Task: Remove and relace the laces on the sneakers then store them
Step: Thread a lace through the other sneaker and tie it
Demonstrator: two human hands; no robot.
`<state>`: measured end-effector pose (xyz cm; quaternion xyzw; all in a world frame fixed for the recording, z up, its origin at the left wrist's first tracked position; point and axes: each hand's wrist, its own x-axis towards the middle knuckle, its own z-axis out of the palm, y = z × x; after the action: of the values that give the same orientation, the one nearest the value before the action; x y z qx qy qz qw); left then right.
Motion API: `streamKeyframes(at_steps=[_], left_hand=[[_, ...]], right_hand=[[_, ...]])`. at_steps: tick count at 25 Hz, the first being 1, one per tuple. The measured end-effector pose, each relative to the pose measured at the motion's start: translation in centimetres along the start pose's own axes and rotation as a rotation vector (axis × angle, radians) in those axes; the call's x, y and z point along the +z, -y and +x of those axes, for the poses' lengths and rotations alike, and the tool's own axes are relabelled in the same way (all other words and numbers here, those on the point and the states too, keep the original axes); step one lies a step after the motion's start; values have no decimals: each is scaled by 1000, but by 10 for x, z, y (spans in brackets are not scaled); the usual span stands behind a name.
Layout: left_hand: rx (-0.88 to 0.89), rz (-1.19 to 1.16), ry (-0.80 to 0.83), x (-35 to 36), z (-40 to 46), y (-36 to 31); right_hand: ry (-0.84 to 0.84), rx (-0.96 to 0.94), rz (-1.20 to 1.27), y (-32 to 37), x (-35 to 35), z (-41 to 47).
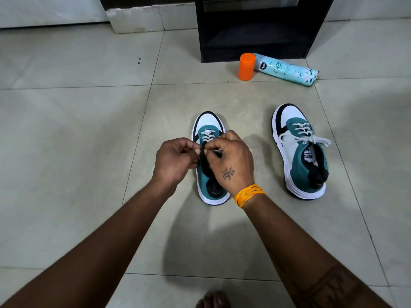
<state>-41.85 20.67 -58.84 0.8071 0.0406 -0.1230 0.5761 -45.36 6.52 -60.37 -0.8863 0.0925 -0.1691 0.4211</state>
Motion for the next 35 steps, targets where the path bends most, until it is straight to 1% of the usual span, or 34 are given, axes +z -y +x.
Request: streamKeyframes(at_steps=[2,3,4,5,6,7,8,9,10,13,15,16,17,18,19,20,21,22,23,25,26,28,29,30,31,33,34,35], left_hand=[[8,55,-48,-1,1,4],[11,143,-88,-4,2,7],[24,305,-105,-8,3,11],[29,535,-83,-13,4,14],[22,775,-32,-18,3,16],[12,960,18,-21,1,17],[4,1053,52,-24,0,19],[25,1053,56,-25,-1,20],[79,984,38,-24,-1,19],[325,663,-36,-14,-2,10],[431,601,-53,-7,-1,7],[452,636,-76,-6,0,8],[428,737,-97,-9,2,12],[352,898,-83,-14,5,16],[234,1074,-21,-19,6,19],[133,1202,59,-23,6,22],[88,1258,117,-25,6,25],[98,1240,144,-26,6,24],[155,1162,134,-25,5,22],[351,908,44,-20,3,16],[456,820,16,-17,2,12],[624,755,1,-16,3,7],[651,771,-4,-16,3,7],[625,820,-4,-18,4,10],[546,911,-1,-20,7,15],[285,1120,27,-24,12,25],[218,1147,36,-26,13,27],[226,1115,34,-26,13,28]], right_hand=[[-45,-4,3,-2,-3,-6],[-63,9,-3,-4,-4,-10],[-75,35,-4,-7,-5,-14],[-87,75,0,-10,-6,-19],[-100,120,8,-13,-6,-23],[-116,161,14,-15,-6,-25],[-132,182,19,-16,-5,-27],[-144,180,26,-15,-4,-28],[-151,165,32,-15,-3,-28],[-167,120,28,-13,0,-28],[-174,118,31,-15,1,-28],[-174,121,37,-16,1,-28],[-170,122,42,-17,2,-28],[-166,123,47,-18,2,-28],[-163,123,53,-18,3,-28],[-162,123,58,-18,2,-28],[-163,120,61,-18,2,-28],[-166,117,61,-17,2,-29],[-170,114,60,-17,2,-29],[-174,113,60,-18,3,-29],[-174,115,60,-18,3,-29],[-169,116,61,-19,3,-30],[-168,116,63,-19,3,-30],[-166,118,67,-19,2,-30],[-164,121,71,-19,2,-30],[-158,130,71,-19,2,-30],[-158,133,70,-19,2,-30],[-159,133,68,-19,2,-30]])
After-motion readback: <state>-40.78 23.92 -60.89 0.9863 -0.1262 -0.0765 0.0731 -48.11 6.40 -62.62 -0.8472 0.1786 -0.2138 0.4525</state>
